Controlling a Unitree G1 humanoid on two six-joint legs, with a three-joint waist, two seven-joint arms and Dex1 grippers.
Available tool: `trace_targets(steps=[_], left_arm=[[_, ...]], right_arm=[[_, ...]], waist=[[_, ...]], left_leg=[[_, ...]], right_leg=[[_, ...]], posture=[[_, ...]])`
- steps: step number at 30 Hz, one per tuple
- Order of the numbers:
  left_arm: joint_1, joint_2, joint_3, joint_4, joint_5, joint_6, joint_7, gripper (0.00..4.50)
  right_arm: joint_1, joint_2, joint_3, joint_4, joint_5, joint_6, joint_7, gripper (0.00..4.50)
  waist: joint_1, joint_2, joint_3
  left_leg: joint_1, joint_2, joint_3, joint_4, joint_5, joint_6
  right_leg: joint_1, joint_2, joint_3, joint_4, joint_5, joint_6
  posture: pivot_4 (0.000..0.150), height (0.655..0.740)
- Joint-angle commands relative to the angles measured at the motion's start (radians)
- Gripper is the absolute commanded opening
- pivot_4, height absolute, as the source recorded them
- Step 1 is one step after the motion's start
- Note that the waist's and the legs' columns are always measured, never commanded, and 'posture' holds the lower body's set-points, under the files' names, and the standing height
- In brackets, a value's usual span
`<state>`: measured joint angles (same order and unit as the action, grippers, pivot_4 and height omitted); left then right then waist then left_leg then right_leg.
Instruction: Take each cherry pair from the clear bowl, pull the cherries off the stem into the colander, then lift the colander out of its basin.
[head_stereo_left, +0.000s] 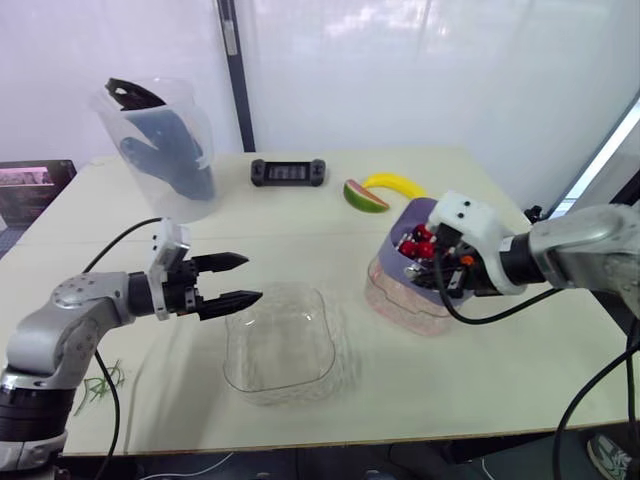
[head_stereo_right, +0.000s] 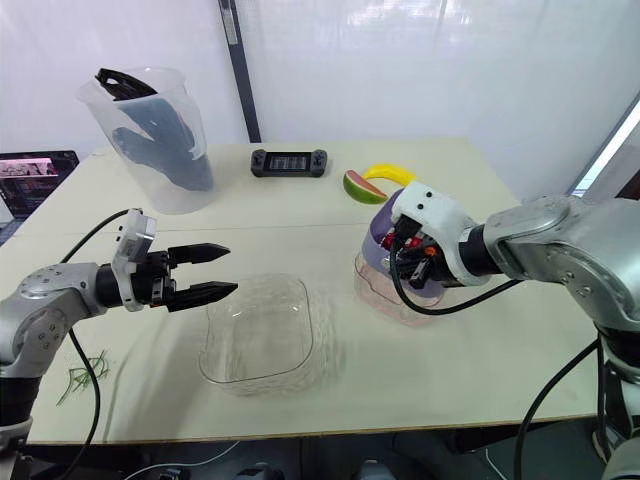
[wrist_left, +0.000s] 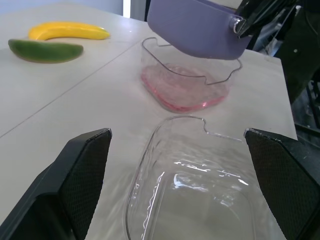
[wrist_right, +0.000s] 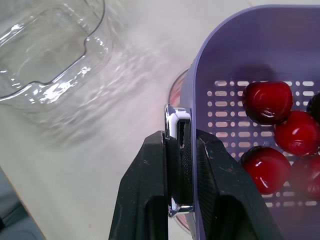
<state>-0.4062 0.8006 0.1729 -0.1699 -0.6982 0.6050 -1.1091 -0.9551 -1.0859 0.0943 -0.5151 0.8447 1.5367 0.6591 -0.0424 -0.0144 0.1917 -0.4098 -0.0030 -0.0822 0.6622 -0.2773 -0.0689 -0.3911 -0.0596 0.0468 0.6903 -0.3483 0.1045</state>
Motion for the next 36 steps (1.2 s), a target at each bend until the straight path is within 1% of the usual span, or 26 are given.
trace_targets(steps=[1, 5, 13, 21, 23, 26, 29, 36], left_arm=[[-0.012, 0.010, 0.026, -0.030, -0.011, -0.012, 0.001, 4.50], [-0.006, 0.010, 0.027, -0.034, -0.012, -0.010, 0.001, 4.50], [-0.005, 0.010, 0.025, -0.034, -0.009, -0.018, -0.005, 4.50], [0.022, 0.021, 0.060, -0.052, -0.037, -0.007, -0.008, 4.50], [0.029, 0.023, 0.066, -0.058, -0.040, -0.004, -0.004, 4.50], [0.044, 0.024, 0.078, -0.072, -0.048, 0.005, 0.007, 4.50], [0.066, 0.030, 0.092, -0.089, -0.065, 0.021, 0.008, 4.50], [0.105, 0.042, 0.129, -0.108, -0.076, 0.027, 0.033, 4.50]], right_arm=[[-0.017, -0.017, -0.012, -0.009, -0.022, -0.025, 0.015, 0.48], [-0.035, 0.007, -0.026, 0.007, -0.017, -0.009, 0.020, 0.48], [-0.037, 0.004, -0.010, 0.006, -0.028, 0.001, 0.030, 0.48], [-0.072, 0.011, 0.003, 0.039, -0.029, 0.014, 0.053, 0.48], [-0.064, -0.009, 0.032, 0.031, -0.042, -0.007, 0.066, 0.48], [-0.068, -0.008, 0.044, 0.041, -0.052, -0.020, 0.078, 0.48], [-0.072, 0.016, 0.040, 0.070, -0.059, -0.013, 0.073, 0.48], [-0.087, -0.029, 0.115, 0.069, -0.112, -0.106, 0.149, 0.48]], waist=[[0.000, 0.000, 0.000], [0.000, 0.000, 0.000], [0.000, 0.000, 0.000], [-0.001, 0.000, 0.000], [0.000, 0.000, 0.000], [0.000, 0.000, 0.000], [0.000, 0.000, 0.000], [0.000, 0.000, 0.000]], left_leg=[[0.000, 0.000, 0.000, 0.000, 0.000, 0.000], [0.000, 0.000, 0.000, 0.000, 0.000, 0.000], [0.000, 0.000, 0.000, 0.000, 0.000, 0.000], [0.000, 0.000, 0.000, 0.000, 0.000, 0.000], [0.000, 0.000, 0.000, 0.000, 0.000, 0.000], [0.000, 0.000, 0.000, 0.000, 0.000, 0.000], [0.000, 0.000, 0.000, 0.000, 0.000, 0.000], [0.000, 0.000, 0.000, 0.000, 0.000, 0.000]], right_leg=[[0.000, 0.000, 0.000, 0.000, 0.000, 0.000], [0.000, 0.000, 0.000, 0.000, 0.000, 0.000], [0.000, 0.000, 0.000, 0.000, 0.000, 0.000], [0.000, 0.000, 0.000, 0.000, 0.000, 0.000], [0.000, 0.000, 0.000, 0.000, 0.000, 0.000], [0.000, 0.000, 0.000, 0.000, 0.000, 0.000], [0.000, 0.000, 0.000, 0.000, 0.000, 0.000], [0.000, 0.000, 0.000, 0.000, 0.000, 0.000]], posture=[[0.150, 0.7400], [0.150, 0.7400], [0.150, 0.7400], [0.150, 0.7400], [0.150, 0.7400], [0.150, 0.7400], [0.150, 0.7400], [0.150, 0.7400]])
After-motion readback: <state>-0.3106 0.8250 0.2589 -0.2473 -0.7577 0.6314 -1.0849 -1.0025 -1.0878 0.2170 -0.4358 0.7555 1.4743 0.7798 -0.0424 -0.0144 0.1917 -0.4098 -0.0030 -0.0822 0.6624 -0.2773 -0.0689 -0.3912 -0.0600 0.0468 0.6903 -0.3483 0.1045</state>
